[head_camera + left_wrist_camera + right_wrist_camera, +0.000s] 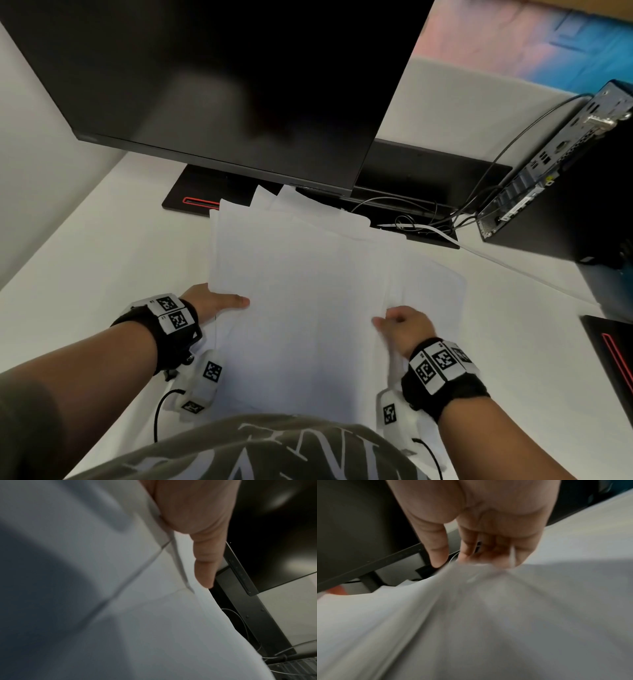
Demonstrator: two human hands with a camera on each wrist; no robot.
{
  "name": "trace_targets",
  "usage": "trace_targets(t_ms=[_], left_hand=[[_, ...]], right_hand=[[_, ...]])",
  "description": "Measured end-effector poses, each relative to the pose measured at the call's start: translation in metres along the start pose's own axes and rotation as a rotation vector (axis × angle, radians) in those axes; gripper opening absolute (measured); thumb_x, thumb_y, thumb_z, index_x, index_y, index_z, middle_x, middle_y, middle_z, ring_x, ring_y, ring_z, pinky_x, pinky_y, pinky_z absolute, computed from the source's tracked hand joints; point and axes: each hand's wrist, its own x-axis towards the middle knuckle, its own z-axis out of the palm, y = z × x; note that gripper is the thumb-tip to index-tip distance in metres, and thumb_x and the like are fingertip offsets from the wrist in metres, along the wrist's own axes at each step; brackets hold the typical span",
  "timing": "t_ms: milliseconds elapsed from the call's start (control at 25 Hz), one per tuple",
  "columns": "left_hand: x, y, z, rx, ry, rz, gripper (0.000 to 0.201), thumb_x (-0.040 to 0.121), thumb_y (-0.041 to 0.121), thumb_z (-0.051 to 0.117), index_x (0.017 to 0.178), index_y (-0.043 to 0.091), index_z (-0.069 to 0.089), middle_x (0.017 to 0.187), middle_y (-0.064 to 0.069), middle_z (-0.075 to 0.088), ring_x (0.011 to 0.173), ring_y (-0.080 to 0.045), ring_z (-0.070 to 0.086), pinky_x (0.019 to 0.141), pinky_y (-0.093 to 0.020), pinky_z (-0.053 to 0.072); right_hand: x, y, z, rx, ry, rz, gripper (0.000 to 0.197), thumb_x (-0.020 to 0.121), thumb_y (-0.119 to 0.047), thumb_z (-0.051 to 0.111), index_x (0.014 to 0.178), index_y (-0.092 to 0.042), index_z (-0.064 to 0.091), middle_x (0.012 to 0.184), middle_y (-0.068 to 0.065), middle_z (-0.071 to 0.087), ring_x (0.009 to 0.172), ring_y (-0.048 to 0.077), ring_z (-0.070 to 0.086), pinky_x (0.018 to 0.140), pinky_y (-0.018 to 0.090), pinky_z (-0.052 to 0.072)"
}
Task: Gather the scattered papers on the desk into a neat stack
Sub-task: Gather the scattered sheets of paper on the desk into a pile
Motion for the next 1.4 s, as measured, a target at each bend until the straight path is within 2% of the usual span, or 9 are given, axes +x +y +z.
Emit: trace_targets(t_ms=[160,280,360,560,720,920,1040,1120,1400], left_hand=[[0.002,0.000,0.000,0.025,-0.001,0.013,0.058,0.064,0.024,0.083,0.115,0.006,0.061,0.114,-0.011,0.064,0.102,-0.025,0.055,0.092,-0.031,0.038],[0.003,-0.002,-0.001,0.061,-0.012,0.016,0.053,0.069,0.021,0.079,0.116,0.007,0.061,0.119,-0.012,0.064,0.105,-0.026,0.055,0.095,-0.031,0.037],[0.002,-0.002,-0.002,0.046,-0.010,0.021,0.052,0.069,0.019,0.079,0.117,0.007,0.061,0.120,-0.013,0.064,0.106,-0.026,0.056,0.095,-0.032,0.038],[0.005,-0.002,-0.003,0.029,0.003,-0.005,0.055,0.067,0.025,0.081,0.114,0.004,0.061,0.107,-0.008,0.064,0.100,-0.025,0.056,0.088,-0.031,0.038],[0.009,-0.007,-0.005,0.071,0.015,-0.002,0.059,0.064,0.022,0.083,0.115,0.002,0.061,0.118,-0.015,0.065,0.112,-0.030,0.057,0.101,-0.035,0.039],[0.010,-0.007,-0.004,0.045,0.009,0.011,0.057,0.063,0.021,0.083,0.113,0.005,0.062,0.113,-0.012,0.066,0.111,-0.030,0.058,0.099,-0.035,0.040],[0.010,-0.006,-0.005,0.032,-0.015,0.011,0.062,0.057,0.025,0.084,0.112,0.005,0.063,0.115,-0.013,0.067,0.110,-0.029,0.058,0.097,-0.034,0.040],[0.009,-0.006,-0.005,0.036,-0.023,0.015,0.061,0.058,0.025,0.084,0.112,0.005,0.064,0.115,-0.012,0.067,0.109,-0.028,0.058,0.096,-0.033,0.039],[0.004,-0.009,-0.007,0.096,-0.036,0.048,0.056,0.072,0.006,0.075,0.124,0.002,0.054,0.127,-0.017,0.059,0.119,-0.032,0.052,0.106,-0.039,0.035]], right_hand=[[0.013,0.016,-0.018,0.049,0.102,0.153,0.039,0.083,-0.021,0.062,0.120,-0.008,0.054,0.107,0.014,0.063,0.094,0.032,0.062,0.080,0.029,0.048],[0.015,0.025,-0.006,-0.070,-0.014,0.107,0.007,0.081,-0.011,0.058,0.084,-0.008,0.064,0.075,0.013,0.063,0.069,0.029,0.061,0.076,0.041,0.056],[0.016,0.028,-0.003,-0.132,-0.043,0.065,0.014,0.082,-0.014,0.060,0.068,-0.015,0.059,0.078,0.012,0.063,0.073,0.027,0.059,0.078,0.039,0.055],[0.012,0.012,0.004,-0.164,-0.057,-0.016,0.021,0.083,-0.018,0.060,0.063,-0.021,0.054,0.067,-0.001,0.057,0.076,0.022,0.056,0.069,0.024,0.046],[0.014,0.011,-0.003,-0.081,0.010,0.017,0.006,0.083,-0.023,0.060,0.083,-0.021,0.066,0.087,0.001,0.067,0.094,0.024,0.063,0.079,0.023,0.045],[0.010,0.029,-0.036,-0.145,0.271,0.347,0.071,0.074,-0.035,0.062,0.136,-0.018,0.033,0.134,0.017,0.042,0.118,0.038,0.046,0.097,0.039,0.037],[0.015,0.038,-0.050,0.007,0.205,0.387,0.073,0.070,-0.029,0.065,0.133,-0.002,0.039,0.124,0.018,0.056,0.109,0.036,0.057,0.082,0.032,0.043],[0.015,0.040,-0.055,-0.130,0.079,0.345,0.047,0.079,-0.024,0.057,0.117,0.005,0.055,0.109,0.019,0.063,0.098,0.033,0.059,0.081,0.028,0.045],[0.019,0.063,-0.067,-0.053,0.145,0.195,0.035,0.081,-0.014,0.065,0.111,0.003,0.063,0.108,0.019,0.066,0.096,0.033,0.060,0.083,0.032,0.045]])
